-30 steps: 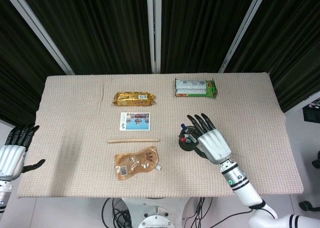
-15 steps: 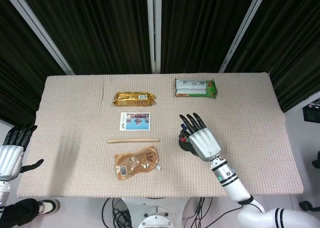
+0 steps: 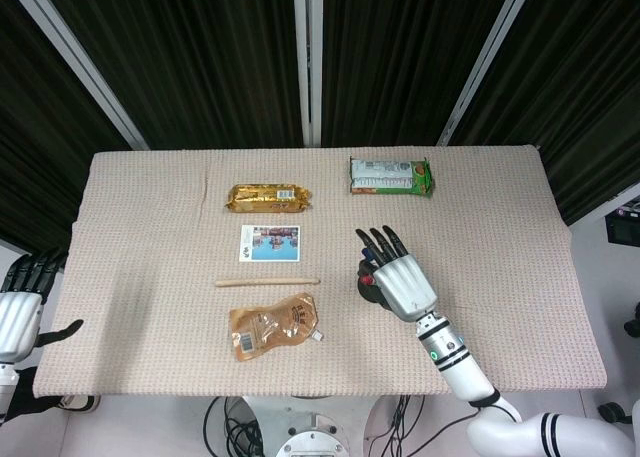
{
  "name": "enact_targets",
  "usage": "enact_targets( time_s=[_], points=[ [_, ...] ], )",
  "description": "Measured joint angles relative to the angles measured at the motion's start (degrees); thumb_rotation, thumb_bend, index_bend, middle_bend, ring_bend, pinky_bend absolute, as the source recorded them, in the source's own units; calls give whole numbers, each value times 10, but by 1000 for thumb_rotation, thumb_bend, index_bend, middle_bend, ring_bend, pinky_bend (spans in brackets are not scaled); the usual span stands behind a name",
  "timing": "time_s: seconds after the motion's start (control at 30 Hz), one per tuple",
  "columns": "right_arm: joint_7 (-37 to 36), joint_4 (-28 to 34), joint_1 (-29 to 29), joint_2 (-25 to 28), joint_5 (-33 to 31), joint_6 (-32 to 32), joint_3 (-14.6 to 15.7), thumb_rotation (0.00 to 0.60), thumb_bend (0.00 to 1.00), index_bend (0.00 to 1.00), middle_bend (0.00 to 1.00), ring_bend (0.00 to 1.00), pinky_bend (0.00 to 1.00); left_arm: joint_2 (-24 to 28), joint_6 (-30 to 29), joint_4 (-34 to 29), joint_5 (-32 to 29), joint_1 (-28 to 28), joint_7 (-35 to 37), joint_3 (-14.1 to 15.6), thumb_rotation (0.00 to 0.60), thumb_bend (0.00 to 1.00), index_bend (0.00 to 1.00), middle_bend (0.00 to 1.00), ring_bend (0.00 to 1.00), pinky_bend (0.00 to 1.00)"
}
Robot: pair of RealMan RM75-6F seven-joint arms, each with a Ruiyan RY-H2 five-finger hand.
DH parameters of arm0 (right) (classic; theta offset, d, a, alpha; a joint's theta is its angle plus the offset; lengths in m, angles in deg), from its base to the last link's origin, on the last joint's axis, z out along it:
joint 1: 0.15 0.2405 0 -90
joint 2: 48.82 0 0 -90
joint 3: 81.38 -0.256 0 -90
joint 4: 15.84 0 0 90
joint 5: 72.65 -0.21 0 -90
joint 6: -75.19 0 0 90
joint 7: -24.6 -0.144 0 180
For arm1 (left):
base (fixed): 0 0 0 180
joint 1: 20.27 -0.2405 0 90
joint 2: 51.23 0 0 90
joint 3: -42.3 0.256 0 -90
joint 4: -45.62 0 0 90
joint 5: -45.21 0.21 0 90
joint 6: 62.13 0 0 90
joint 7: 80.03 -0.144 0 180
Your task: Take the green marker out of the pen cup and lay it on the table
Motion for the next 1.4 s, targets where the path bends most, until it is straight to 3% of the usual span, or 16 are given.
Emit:
enact_targets(
  time_s=[0.83,1.4],
  points=[
    [4,-2,10,1,-13,-9,14,600,247,525,0,0,0,1,9,0,-5,0,3,1,600,128,42,0,0,0],
    [-17,11,4,16,10,-32,22,600,306,659,2,0,0,4,15,-2,-7,0,4,3,600,128,42,0,0,0]
  ],
)
